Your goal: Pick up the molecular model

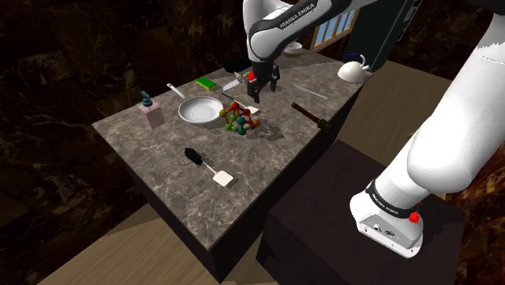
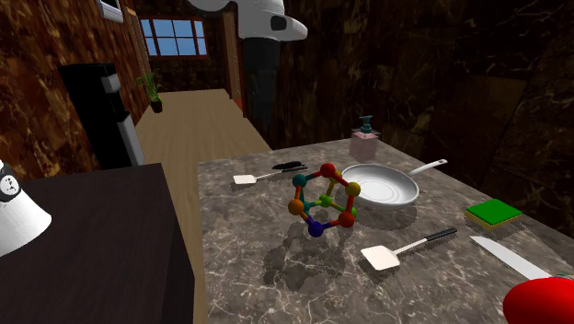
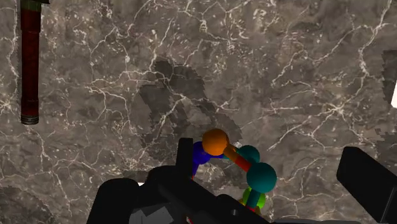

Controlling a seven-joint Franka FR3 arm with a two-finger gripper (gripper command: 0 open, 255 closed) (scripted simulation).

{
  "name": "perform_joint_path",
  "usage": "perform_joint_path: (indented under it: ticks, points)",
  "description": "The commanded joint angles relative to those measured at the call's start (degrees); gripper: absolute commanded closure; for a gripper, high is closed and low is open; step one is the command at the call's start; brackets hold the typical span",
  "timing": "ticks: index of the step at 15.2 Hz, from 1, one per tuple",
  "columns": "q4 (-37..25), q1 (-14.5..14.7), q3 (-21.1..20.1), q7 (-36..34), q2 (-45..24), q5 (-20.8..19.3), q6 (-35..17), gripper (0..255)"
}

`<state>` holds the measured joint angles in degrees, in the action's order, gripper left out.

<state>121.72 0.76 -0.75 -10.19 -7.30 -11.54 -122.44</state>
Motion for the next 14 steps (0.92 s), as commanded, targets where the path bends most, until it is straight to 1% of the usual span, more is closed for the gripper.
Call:
perform_joint_path:
  ticks: [1, 8, 14]
  points:
    - [-2.84, 0.04, 0.1, -0.51, -3.95, -0.7, -1.55, 0]
    - [-17.47, 0.66, 0.65, -1.8, -19.3, -2.49, -3.63, 0]
    - [-34.05, 1.26, 1.23, -1.84, -33.32, -3.15, -2.34, 0]
